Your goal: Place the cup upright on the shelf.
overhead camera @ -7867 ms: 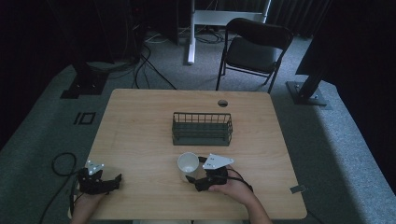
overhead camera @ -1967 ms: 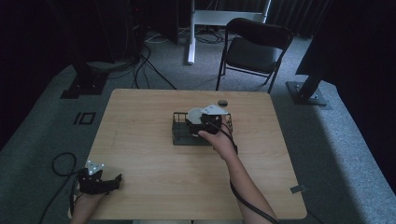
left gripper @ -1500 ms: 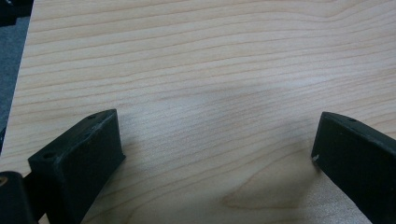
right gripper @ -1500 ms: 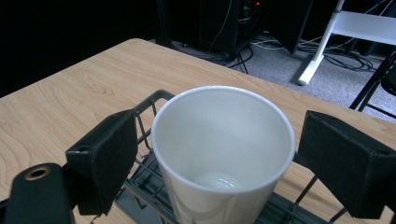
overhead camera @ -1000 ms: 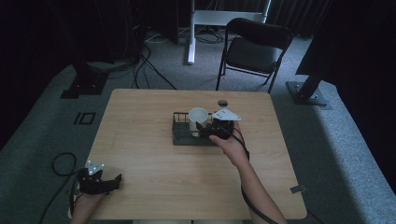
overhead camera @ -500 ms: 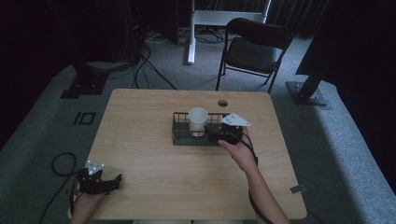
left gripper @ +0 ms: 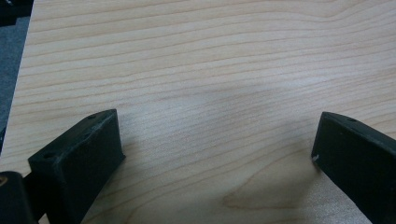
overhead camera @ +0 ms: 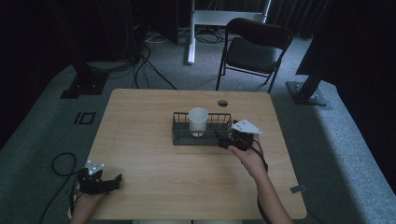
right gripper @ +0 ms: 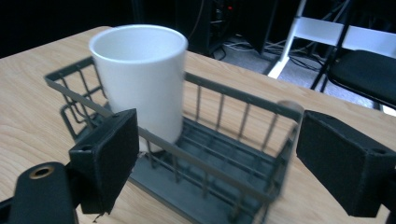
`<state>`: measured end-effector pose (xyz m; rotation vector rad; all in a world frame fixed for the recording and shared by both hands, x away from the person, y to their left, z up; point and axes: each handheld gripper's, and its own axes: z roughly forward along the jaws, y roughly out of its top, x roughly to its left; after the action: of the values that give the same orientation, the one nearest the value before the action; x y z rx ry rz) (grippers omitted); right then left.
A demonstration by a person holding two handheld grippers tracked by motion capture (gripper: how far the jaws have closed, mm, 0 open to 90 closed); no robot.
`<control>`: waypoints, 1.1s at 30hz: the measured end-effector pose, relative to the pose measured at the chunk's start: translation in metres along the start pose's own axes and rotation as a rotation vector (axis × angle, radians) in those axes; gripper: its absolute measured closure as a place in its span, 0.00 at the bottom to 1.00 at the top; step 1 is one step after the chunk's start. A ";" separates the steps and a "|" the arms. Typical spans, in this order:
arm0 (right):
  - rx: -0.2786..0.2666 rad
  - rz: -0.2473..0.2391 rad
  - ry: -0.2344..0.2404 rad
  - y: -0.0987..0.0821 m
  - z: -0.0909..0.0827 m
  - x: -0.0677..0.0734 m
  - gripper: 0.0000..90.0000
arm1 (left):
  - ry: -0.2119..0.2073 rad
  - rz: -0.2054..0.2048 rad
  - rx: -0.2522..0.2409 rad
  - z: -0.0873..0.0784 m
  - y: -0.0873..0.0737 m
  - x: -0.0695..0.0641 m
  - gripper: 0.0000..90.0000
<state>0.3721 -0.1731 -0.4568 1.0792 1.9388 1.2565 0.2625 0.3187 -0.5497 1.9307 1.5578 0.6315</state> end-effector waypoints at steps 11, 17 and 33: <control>0.024 0.051 -0.039 -0.028 -0.012 -0.019 0.14 | 0.000 0.000 0.001 0.000 0.000 0.000 0.02; 0.042 0.078 -0.050 -0.042 -0.015 -0.024 0.14 | 0.000 0.001 0.001 0.000 0.000 0.000 0.02; 0.095 0.097 -0.073 -0.079 -0.029 -0.034 0.14 | 0.000 0.000 0.000 0.000 0.000 0.000 0.02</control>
<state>0.3407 -0.2340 -0.5171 1.2632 1.9280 1.1693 0.2625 0.3187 -0.5497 1.9301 1.5580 0.6314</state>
